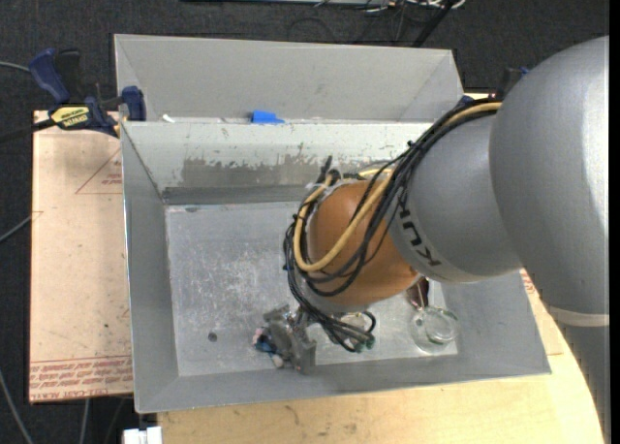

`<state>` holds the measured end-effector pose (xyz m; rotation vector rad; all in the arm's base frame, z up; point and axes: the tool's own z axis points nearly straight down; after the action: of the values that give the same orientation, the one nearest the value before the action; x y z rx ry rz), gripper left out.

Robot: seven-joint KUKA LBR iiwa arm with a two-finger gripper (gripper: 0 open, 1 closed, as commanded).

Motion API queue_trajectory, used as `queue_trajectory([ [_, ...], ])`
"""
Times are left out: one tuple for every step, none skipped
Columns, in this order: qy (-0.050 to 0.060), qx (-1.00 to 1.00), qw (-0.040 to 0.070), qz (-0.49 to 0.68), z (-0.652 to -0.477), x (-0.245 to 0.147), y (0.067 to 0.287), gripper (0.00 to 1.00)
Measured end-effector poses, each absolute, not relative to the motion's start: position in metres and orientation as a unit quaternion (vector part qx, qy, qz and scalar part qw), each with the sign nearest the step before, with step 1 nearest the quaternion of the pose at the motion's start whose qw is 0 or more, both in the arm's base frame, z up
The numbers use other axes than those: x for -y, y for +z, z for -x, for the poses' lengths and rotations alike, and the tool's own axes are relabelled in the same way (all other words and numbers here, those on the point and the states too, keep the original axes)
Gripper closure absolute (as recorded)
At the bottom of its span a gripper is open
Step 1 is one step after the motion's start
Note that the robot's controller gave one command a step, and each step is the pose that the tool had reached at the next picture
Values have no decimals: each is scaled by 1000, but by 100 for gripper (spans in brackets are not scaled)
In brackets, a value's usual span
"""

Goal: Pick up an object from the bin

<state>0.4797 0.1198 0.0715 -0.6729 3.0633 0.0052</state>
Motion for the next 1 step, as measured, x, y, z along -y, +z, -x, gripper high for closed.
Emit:
queue_trajectory([
  [1,-978,-2,210,-501,-97,124,100],
])
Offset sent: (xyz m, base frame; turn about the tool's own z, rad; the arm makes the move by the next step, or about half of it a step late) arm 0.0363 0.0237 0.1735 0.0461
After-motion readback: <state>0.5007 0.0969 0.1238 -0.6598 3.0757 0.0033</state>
